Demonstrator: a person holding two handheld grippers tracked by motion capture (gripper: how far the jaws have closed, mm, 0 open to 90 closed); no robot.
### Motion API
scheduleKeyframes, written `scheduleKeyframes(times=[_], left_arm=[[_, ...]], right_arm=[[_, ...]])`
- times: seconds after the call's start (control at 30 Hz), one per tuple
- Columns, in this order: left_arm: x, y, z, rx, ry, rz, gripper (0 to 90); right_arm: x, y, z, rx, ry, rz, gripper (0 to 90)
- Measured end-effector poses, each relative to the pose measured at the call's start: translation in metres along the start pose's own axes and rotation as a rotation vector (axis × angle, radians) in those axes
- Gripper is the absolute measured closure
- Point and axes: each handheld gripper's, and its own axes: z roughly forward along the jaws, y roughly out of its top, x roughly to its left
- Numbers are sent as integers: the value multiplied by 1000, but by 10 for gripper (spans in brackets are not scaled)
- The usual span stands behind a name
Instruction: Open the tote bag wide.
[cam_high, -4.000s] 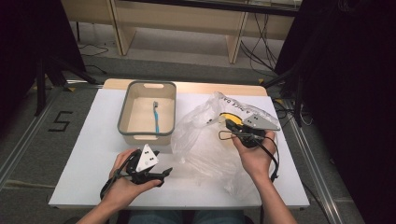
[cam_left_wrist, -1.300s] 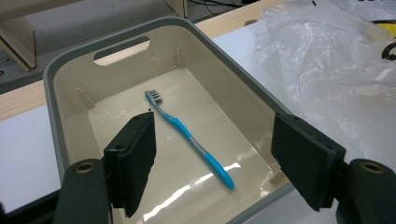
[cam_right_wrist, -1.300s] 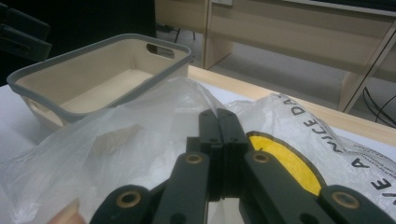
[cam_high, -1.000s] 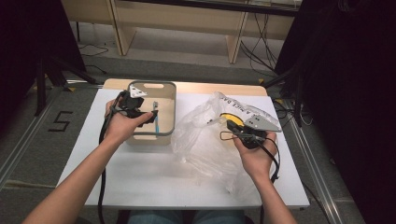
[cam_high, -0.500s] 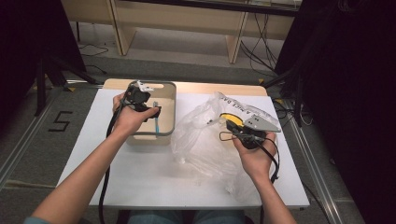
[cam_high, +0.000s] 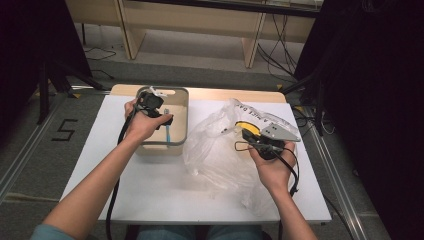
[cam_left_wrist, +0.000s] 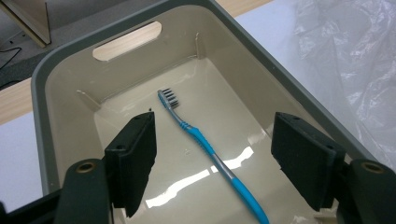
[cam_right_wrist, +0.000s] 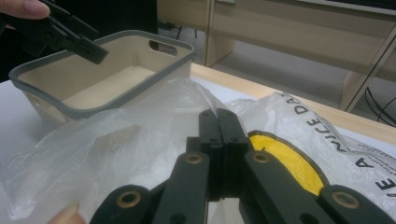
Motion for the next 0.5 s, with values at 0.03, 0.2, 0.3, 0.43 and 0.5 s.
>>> scheduleKeyframes(times=[0.03, 0.2, 0.3, 0.43, 0.5], left_arm=[[0, 0, 1, 2, -1, 1, 310], [-1, 2, 6, 11, -2, -4, 310], [-2, 4, 8, 18, -3, -3, 310], [-3, 6, 11, 23, -3, -5, 310], [-3, 6, 12, 28, -1, -5, 310]], right_arm=[[0, 0, 0, 0, 0, 0, 900], [0, 0, 0, 0, 1, -1, 900], [0, 0, 1, 1, 2, -3, 900], [0, 0, 1, 0, 1, -4, 900], [0, 0, 1, -1, 1, -2, 900]])
